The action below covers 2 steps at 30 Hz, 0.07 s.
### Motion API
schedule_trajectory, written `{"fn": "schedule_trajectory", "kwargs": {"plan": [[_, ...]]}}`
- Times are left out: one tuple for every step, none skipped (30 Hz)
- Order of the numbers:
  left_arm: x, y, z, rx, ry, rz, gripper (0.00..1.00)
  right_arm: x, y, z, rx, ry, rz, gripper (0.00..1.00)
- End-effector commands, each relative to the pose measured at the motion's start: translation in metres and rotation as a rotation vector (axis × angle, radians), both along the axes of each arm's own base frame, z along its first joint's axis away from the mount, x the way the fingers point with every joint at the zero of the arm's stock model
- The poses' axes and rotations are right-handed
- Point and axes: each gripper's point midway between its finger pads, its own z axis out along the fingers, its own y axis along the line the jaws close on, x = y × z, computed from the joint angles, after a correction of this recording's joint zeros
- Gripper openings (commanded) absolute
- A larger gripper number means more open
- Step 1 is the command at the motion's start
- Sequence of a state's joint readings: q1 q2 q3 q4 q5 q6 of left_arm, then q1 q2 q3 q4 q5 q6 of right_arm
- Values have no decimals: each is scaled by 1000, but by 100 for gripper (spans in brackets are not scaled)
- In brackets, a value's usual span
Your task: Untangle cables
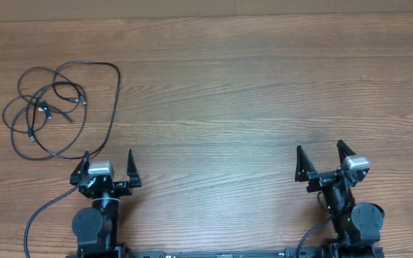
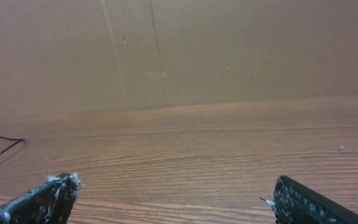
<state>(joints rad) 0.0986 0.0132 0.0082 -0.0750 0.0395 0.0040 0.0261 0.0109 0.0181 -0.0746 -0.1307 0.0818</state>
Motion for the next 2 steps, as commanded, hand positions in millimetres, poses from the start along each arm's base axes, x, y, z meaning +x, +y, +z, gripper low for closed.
{"fn": "schedule_trajectory", "kwargs": {"plan": [[-1,4,0,20,-2,18,100,0,-1,-3,-1,-1,-3,100],[-1,4,0,20,-2,18,99,0,-1,-2,-1,-1,-3,100]]}}
